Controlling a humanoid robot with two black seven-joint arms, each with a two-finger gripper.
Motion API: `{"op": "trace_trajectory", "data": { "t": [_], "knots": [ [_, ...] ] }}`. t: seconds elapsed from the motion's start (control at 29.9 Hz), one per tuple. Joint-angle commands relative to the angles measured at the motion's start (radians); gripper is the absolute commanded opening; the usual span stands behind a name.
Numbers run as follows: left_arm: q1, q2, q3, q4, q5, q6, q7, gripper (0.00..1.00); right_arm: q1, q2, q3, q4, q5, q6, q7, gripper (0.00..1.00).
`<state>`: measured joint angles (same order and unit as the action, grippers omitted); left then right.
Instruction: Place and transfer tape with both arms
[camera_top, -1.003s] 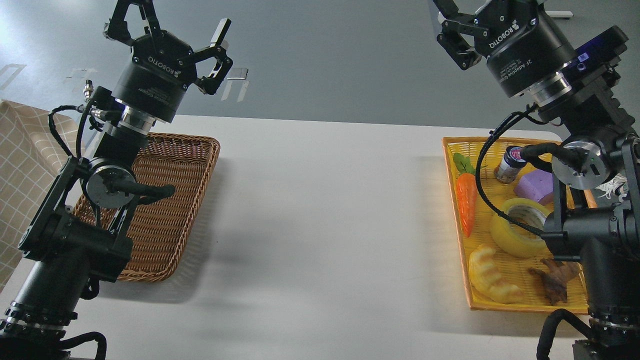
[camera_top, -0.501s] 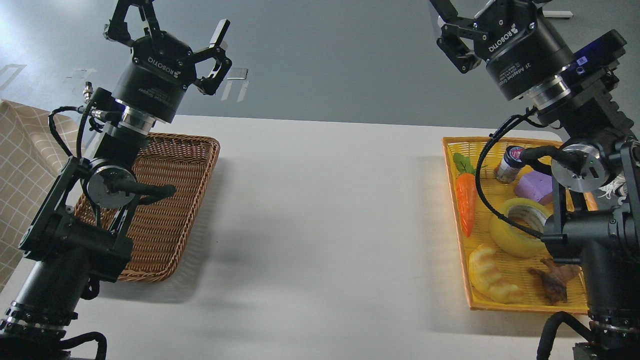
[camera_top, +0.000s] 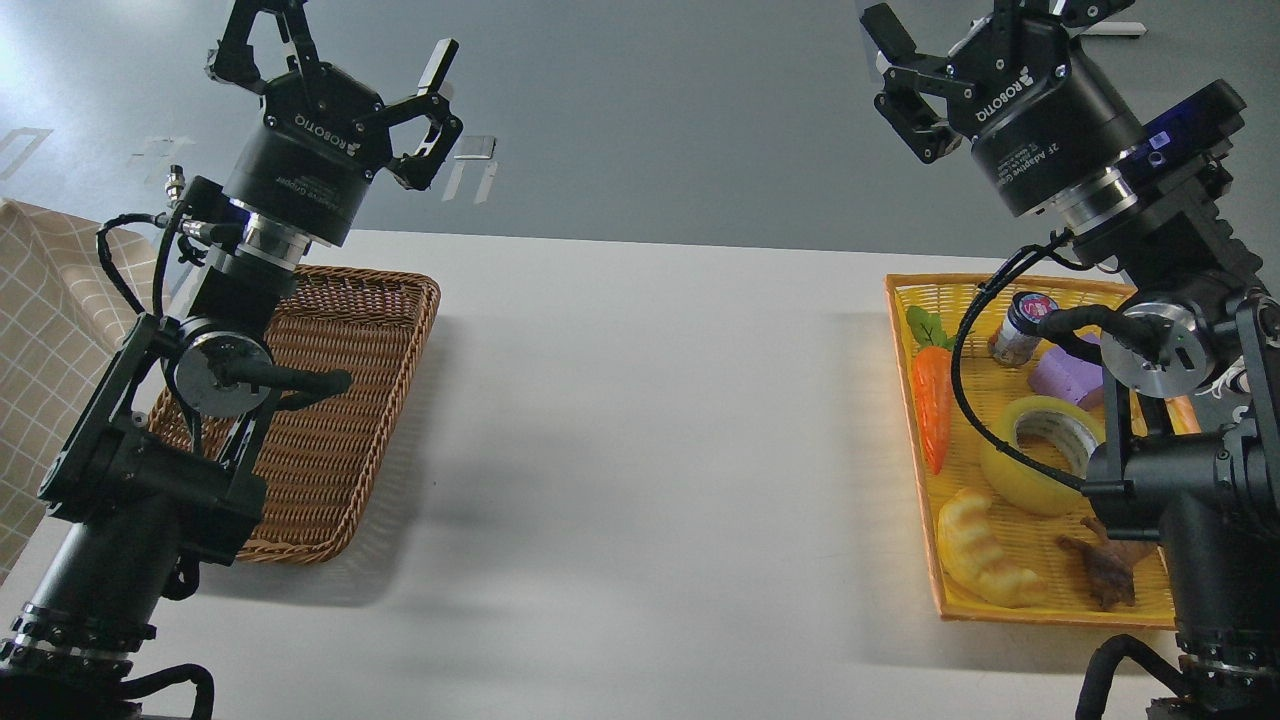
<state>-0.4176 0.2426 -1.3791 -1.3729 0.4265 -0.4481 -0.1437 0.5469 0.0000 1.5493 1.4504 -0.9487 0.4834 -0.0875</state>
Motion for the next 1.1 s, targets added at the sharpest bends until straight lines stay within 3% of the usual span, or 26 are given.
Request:
{"op": "trace_trajectory", "data": {
  "t": [0.0, 1.07],
  "knots": [
    [-0.006, 0.001, 0.000, 0.000, 0.000, 0.000, 0.001, 0.98, -0.005, 0.000, 0.000, 0.002, -0.001, -0.002, 0.000, 1.00],
    [-0.001, 0.000, -0.001, 0.000, 0.000, -0.001, 0.001, 0.98, -0.019, 0.000, -0.006, 0.004, -0.004, -0.029, -0.012, 1.00]
  ]
}}
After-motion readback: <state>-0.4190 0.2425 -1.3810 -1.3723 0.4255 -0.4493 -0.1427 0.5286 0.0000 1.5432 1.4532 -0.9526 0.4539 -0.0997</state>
